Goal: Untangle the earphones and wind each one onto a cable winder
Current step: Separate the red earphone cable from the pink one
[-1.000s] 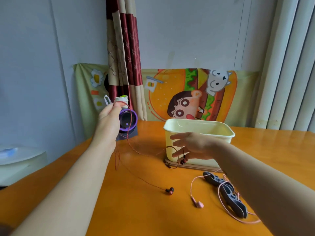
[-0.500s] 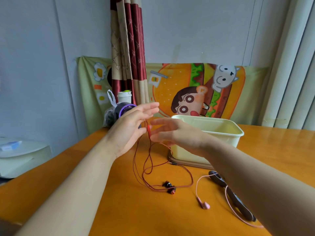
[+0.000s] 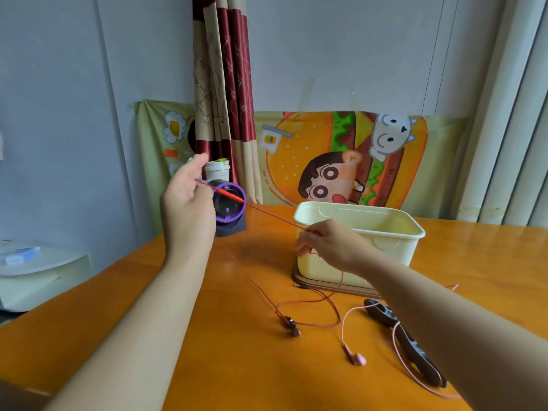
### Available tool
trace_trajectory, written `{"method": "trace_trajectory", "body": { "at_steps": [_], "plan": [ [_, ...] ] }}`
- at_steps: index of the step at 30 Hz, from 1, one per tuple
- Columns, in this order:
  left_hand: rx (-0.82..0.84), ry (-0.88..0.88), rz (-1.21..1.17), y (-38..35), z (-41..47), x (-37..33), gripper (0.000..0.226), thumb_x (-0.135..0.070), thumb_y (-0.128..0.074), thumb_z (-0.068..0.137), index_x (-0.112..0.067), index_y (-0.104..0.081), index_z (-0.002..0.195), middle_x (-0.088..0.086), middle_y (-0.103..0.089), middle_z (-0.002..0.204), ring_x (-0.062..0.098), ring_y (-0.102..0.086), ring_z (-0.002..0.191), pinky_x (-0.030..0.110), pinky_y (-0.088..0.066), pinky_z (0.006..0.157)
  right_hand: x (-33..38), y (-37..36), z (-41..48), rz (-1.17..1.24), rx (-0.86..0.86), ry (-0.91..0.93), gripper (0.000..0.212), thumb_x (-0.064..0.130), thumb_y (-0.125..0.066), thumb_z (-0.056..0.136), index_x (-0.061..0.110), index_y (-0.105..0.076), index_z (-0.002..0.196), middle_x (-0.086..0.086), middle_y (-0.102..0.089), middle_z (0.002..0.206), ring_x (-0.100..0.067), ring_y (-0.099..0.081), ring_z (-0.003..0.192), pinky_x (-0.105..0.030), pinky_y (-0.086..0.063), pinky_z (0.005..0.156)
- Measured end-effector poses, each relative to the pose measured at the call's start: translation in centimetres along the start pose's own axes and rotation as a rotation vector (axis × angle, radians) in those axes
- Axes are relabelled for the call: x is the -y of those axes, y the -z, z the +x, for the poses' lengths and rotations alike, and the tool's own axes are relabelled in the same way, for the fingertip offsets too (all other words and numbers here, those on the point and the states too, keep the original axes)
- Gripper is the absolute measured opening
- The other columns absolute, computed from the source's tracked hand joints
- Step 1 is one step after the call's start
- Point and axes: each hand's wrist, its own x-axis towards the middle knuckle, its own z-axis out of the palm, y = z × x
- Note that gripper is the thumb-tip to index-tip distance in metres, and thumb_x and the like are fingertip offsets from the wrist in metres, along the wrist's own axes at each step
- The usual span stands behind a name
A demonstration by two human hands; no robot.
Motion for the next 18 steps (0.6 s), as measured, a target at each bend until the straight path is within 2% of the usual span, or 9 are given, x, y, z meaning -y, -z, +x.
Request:
{"method": "trace_trajectory", "body": {
  "at_steps": [2, 3, 5, 7, 9, 11, 15, 18],
  "plan": [
    [-0.078, -0.065, 0.285, 0.9, -0.2, 1.6, 0.054, 0.009, -0.041, 0.092, -0.021, -0.055, 0.135, -0.016, -0.050, 0.133, -0.003, -0.045, 0.121, -0.004, -0.034, 0.086, -1.0, 0.4, 0.1, 0.036, -0.110, -0.044, 0.030, 0.017, -0.043, 0.099, 0.015, -0.068, 0.084, 0.002, -0.069, 0.084, -0.010, -0.062, 0.080, -0.021, -0.047, 0.072],
    [-0.055, -0.089, 0.408, 1.3, -0.2, 2.6, 0.051, 0.006, -0.045, 0.093, -0.021, -0.056, 0.135, -0.016, -0.050, 0.130, -0.001, -0.044, 0.120, 0.002, -0.035, 0.089, -1.3, 0.6, 0.0, 0.043, -0.177, -0.051, 0.028, 0.021, -0.044, 0.099, 0.016, -0.067, 0.084, 0.003, -0.067, 0.079, -0.013, -0.062, 0.078, -0.022, -0.047, 0.070],
    [0.073, -0.110, 0.634, 2.1, -0.3, 4.9, 0.039, -0.005, -0.059, 0.092, -0.016, -0.061, 0.129, -0.007, -0.058, 0.129, 0.010, -0.051, 0.121, 0.017, -0.036, 0.094, -1.4, 1.1, -0.3, 0.057, -0.274, -0.025, 0.022, 0.026, -0.052, 0.096, 0.014, -0.067, 0.086, 0.004, -0.062, 0.071, -0.012, -0.058, 0.067, -0.018, -0.043, 0.058],
    [0.197, -0.074, 0.764, 2.9, -0.4, 7.0, 0.027, -0.015, -0.066, 0.091, -0.010, -0.069, 0.117, 0.004, -0.067, 0.119, 0.020, -0.059, 0.111, 0.021, -0.038, 0.088, -1.3, 1.9, -0.8, 0.103, -0.265, 0.007, 0.019, 0.028, -0.060, 0.092, 0.013, -0.067, 0.082, 0.005, -0.058, 0.066, -0.008, -0.050, 0.059, -0.015, -0.038, 0.052],
    [0.231, -0.034, 0.822, 3.6, -0.7, 8.4, 0.020, -0.019, -0.062, 0.094, -0.008, -0.073, 0.106, 0.008, -0.072, 0.105, 0.020, -0.062, 0.094, 0.019, -0.041, 0.074, -1.2, 2.8, -1.2, 0.160, -0.223, -0.002, 0.016, 0.028, -0.061, 0.091, 0.017, -0.067, 0.081, 0.005, -0.059, 0.066, -0.008, -0.050, 0.061, -0.016, -0.040, 0.055],
    [0.214, 0.018, 0.841, 4.2, -0.9, 9.2, 0.023, -0.021, -0.053, 0.099, -0.010, -0.073, 0.099, 0.005, -0.072, 0.095, 0.017, -0.058, 0.083, 0.016, -0.036, 0.060, -1.4, 3.4, -1.4, 0.140, -0.213, -0.030, 0.015, 0.028, -0.059, 0.092, 0.016, -0.069, 0.088, 0.002, -0.063, 0.073, -0.010, -0.053, 0.067, -0.018, -0.044, 0.060],
    [0.128, 0.195, 0.787, 4.7, -0.5, 9.3, 0.029, -0.025, -0.040, 0.103, -0.019, -0.066, 0.092, -0.001, -0.066, 0.091, 0.013, -0.053, 0.074, 0.024, -0.038, 0.057, -2.1, 3.8, -1.1, -0.028, -0.313, -0.050, 0.021, 0.025, -0.056, 0.094, 0.010, -0.070, 0.098, 0.006, -0.059, 0.071, -0.006, -0.049, 0.062, -0.014, -0.036, 0.052],
    [0.154, 0.235, 0.858, 4.6, -0.2, 9.3, 0.030, -0.029, -0.040, 0.103, -0.026, -0.066, 0.089, -0.003, -0.060, 0.094, 0.009, -0.048, 0.068, 0.026, -0.039, 0.057, -2.5, 3.3, -0.3, -0.069, -0.417, -0.057, 0.024, 0.024, -0.053, 0.096, 0.007, -0.070, 0.099, 0.004, -0.057, 0.070, -0.007, -0.046, 0.059, -0.018, -0.033, 0.050]
  ]
}}
